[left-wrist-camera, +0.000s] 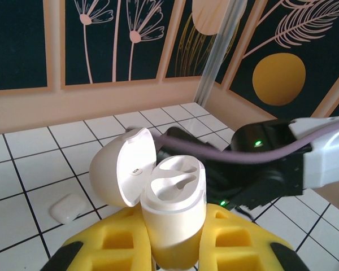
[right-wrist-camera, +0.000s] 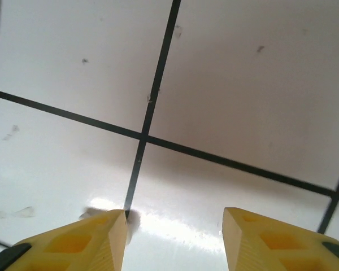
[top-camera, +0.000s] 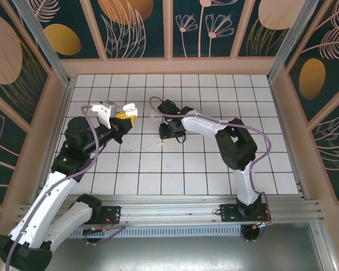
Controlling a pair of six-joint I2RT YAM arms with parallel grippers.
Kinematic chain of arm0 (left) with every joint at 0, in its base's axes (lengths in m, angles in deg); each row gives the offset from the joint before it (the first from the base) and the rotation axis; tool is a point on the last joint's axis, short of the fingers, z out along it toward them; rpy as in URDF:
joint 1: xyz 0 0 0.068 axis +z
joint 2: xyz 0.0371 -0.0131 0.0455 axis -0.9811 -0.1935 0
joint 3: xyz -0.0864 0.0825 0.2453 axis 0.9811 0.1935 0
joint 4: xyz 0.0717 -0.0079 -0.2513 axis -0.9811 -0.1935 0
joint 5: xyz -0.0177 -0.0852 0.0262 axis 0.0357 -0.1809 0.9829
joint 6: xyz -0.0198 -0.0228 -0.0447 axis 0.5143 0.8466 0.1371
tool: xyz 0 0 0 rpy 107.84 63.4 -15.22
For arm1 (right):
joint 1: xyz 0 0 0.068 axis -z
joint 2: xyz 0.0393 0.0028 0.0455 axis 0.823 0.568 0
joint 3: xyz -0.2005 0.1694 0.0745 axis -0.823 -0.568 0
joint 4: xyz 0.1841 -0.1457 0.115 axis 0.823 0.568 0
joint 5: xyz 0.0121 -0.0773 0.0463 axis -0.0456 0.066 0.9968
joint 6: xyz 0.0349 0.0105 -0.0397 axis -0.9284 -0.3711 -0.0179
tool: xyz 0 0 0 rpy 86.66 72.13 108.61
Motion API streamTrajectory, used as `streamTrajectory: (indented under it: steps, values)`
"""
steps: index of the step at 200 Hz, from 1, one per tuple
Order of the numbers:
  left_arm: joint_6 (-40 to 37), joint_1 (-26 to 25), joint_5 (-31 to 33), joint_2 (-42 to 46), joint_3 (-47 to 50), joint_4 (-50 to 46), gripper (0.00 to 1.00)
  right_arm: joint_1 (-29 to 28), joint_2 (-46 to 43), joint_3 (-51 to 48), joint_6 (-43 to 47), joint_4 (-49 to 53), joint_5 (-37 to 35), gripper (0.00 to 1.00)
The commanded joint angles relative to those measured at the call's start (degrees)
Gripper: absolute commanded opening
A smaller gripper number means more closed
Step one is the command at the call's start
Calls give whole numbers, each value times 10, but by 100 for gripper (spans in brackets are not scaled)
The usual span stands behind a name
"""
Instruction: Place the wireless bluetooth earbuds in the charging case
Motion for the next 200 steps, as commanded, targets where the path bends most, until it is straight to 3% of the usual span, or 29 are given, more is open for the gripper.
streamTrajectory:
  steps: [1,26,85,200]
  values:
    - [-21,-1,-13,-11,1,28,2,2,-53,-19,-139,-12,81,49]
    - [-43,-1,-14,-24,-1,30,1,-8,-76,-87,-248,-105,129,45]
    - [-85,-1,-12,-32,-12,8,2,-60,-71,-150,-404,-195,82,47]
    - [-95,-1,8,2,16,6,2,-47,-25,-139,-402,-186,49,43]
